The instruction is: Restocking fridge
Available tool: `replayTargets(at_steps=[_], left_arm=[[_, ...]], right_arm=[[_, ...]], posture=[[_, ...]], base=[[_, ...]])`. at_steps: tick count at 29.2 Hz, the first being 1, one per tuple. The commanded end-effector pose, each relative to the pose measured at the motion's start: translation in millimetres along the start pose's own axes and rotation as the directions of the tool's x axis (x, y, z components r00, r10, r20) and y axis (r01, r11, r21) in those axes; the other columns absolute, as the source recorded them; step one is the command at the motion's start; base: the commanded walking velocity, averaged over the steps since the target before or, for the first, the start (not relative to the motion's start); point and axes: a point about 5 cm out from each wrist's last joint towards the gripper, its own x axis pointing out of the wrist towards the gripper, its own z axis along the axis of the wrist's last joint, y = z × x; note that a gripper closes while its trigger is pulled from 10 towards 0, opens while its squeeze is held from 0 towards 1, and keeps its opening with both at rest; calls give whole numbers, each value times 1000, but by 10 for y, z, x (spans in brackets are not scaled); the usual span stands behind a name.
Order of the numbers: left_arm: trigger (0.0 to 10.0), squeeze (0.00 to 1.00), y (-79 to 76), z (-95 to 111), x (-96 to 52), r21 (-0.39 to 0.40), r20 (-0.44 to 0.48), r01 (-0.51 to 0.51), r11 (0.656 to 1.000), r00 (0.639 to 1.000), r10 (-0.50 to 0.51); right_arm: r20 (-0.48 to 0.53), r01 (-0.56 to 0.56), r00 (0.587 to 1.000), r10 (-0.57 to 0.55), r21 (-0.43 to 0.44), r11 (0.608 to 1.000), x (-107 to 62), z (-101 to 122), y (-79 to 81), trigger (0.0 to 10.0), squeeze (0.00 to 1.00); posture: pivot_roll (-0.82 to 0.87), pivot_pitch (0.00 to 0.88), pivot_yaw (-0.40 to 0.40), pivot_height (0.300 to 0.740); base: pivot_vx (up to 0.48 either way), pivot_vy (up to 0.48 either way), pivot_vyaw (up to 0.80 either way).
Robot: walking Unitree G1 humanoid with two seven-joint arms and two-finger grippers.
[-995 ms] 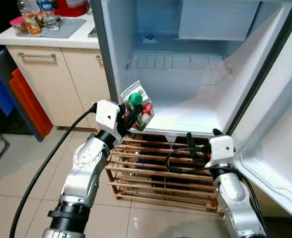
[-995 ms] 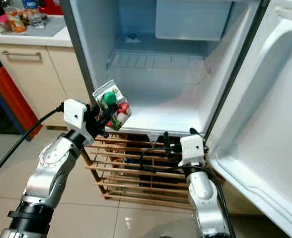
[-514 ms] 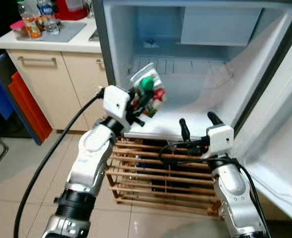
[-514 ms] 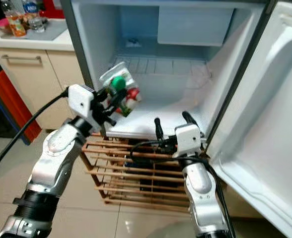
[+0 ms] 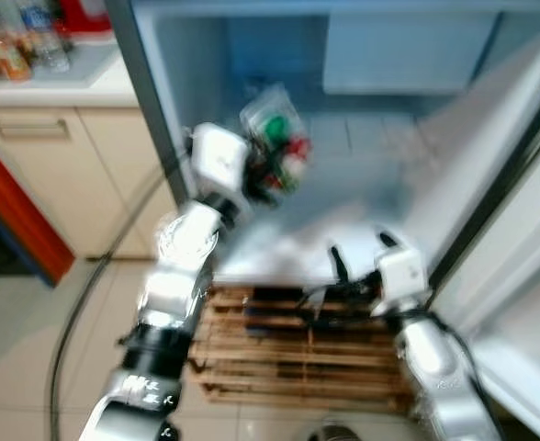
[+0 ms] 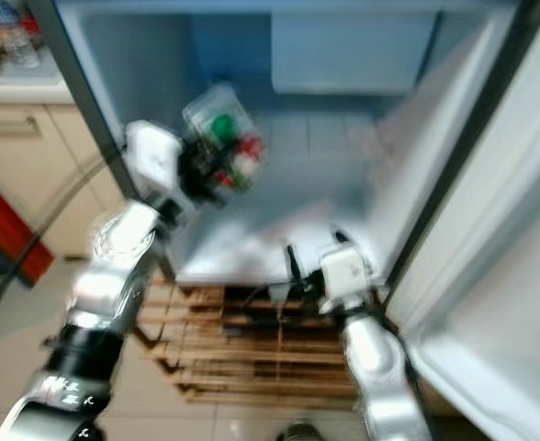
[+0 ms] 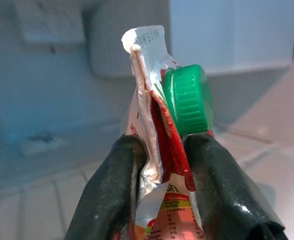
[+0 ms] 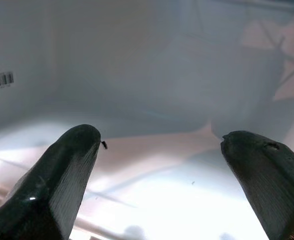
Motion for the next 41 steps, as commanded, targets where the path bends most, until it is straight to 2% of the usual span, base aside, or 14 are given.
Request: replayTargets(at_steps=[1, 4, 9, 11, 13, 15, 17, 18, 20, 23, 26, 27, 34, 41], left_arm=[[10000, 0, 104, -28, -16, 22, -20, -48, 999, 999, 49], [10000, 0, 96, -27, 40, 54, -22, -59, 997, 998, 61], [10000, 0, 90, -15, 272, 95, -14, -111, 989, 993, 113], [10000, 0, 102, -13, 313, 103, -10, -123, 987, 992, 125], [10000, 0, 142, -15, 396, 122, -10, -148, 981, 989, 151], [10000, 0, 256, -10, 476, 146, -15, -189, 971, 981, 194], [10000, 0, 289, -15, 493, 149, -23, -200, 968, 978, 206], [10000, 0, 388, -17, 538, 164, -43, -235, 958, 969, 245], [10000, 0, 410, -11, 548, 169, -42, -245, 955, 966, 256], [10000, 0, 476, 7, 588, 168, -50, -284, 944, 954, 296], [10000, 0, 527, 23, 612, 166, -53, -314, 935, 944, 326], [10000, 0, 595, 57, 630, 170, -49, -350, 921, 931, 363], [10000, 0, 761, 113, 618, 161, -52, -441, 883, 890, 454], [10000, 4, 868, 101, 592, 146, -94, -558, 817, 814, 573]], right_arm=[[18, -23, 1000, 23, 25, 999, 5, 44, 84, 10000, 0], [15, -24, 1000, 24, 26, 999, -4, 42, 90, 10000, 0], [10, -39, 999, 39, 21, 999, -51, 50, 136, 10000, 0], [13, -47, 999, 47, 12, 999, -60, 59, 143, 10000, 0], [19, -61, 998, 61, 2, 998, -92, 92, 165, 10000, 0], [21, -70, 997, 70, 0, 998, -169, 139, 179, 10000, 0], [18, -72, 997, 72, 0, 997, -184, 142, 175, 10000, 0], [-13, -67, 998, 67, 2, 998, -301, 117, 162, 10000, 0], [-22, -65, 998, 65, 4, 998, -362, 114, 164, 10000, 0], [-59, -60, 996, 61, 11, 998, -538, 96, 192, 10000, 0], [-79, -60, 995, 62, 18, 998, -626, 98, 225, 10000, 0], [-98, -61, 993, 63, 24, 998, -716, 117, 257, 10000, 0], [-131, -49, 990, 53, 36, 998, -858, 163, 274, 10000, 0], [-164, -40, 985, 46, 36, 999, -934, 182, 272, 10000, 0]], posture=[[-189, 0, 52, 740], [-191, 0, 52, 740], [-214, 0, 63, 740], [-223, 0, 66, 740], [-248, 0, 69, 740], [-275, 0, 74, 740], [-275, 0, 74, 740], [-314, 0, 80, 740], [-321, 0, 80, 740], [-356, 0, 80, 740], [-368, 16, 83, 740], [-387, 49, 83, 740], [-405, 77, 87, 740], [-423, 91, 90, 740]], base=[[0, 0, 0], [0, 0, 0], [0, 0, 0], [0, 0, 0], [0, 0, 0], [0, 0, 0], [0, 0, 0], [0, 0, 0], [0, 0, 0], [0, 0, 0], [0, 0, 0], [0, 0, 0], [0, 0, 0], [0, 0, 0]])
